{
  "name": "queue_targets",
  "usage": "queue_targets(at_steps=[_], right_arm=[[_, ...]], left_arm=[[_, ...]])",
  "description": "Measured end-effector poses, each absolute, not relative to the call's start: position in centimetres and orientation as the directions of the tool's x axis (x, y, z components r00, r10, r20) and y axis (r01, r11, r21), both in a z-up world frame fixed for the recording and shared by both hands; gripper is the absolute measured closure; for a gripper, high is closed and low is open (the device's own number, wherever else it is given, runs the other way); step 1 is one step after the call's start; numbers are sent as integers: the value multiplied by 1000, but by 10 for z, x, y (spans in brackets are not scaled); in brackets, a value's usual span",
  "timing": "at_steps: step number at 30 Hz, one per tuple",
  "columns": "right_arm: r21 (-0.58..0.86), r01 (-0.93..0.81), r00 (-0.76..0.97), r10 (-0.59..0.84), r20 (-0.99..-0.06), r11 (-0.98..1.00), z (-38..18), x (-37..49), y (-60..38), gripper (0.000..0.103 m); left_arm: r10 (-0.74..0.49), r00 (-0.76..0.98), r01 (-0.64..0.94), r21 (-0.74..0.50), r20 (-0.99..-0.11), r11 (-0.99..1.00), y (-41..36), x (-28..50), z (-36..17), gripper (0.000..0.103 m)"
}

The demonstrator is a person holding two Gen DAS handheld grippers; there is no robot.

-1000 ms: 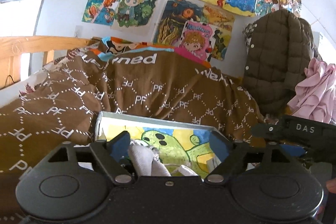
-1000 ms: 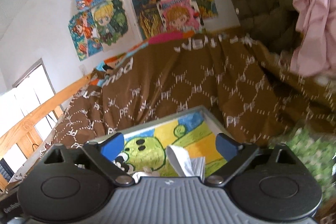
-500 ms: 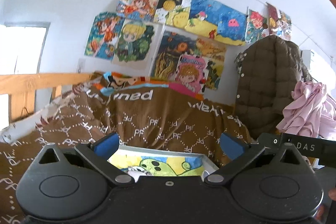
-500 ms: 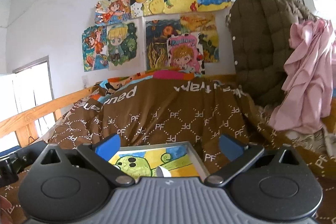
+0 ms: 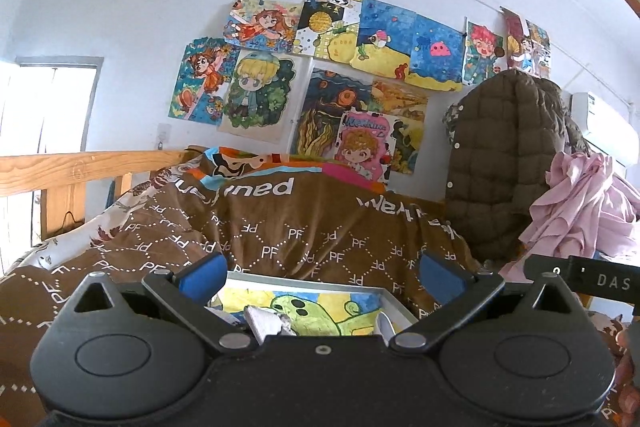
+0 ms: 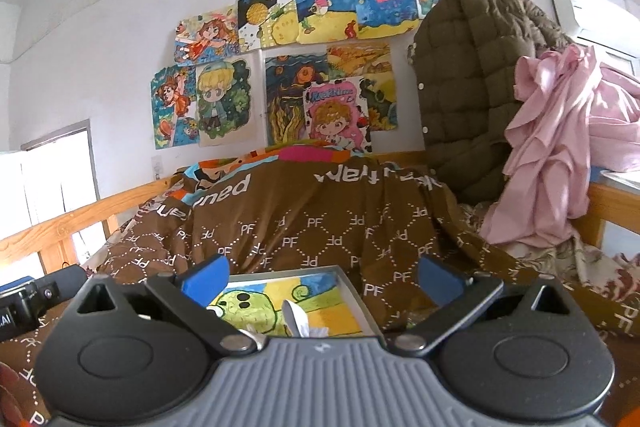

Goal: Organize soft objects
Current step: 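Move both open tools back to the white cloth beside the white box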

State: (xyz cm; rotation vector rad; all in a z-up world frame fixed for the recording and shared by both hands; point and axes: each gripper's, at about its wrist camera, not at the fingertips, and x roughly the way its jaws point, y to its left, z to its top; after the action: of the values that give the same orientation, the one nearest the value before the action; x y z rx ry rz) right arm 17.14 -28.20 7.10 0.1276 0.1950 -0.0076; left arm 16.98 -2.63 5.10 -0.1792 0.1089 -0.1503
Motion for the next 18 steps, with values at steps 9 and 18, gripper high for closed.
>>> queue_targets(at_steps=[9,18], right_arm=[[233,52,956,19,-292,971,56,140,-315,0],[313,102,910,39,-414,944,40,138,-338,0]], left_arm=[[-196,969,169,-179,-151,969,-35,143,38,1],[-265,913,208,-206,-311,956,-49,140,-1,1]])
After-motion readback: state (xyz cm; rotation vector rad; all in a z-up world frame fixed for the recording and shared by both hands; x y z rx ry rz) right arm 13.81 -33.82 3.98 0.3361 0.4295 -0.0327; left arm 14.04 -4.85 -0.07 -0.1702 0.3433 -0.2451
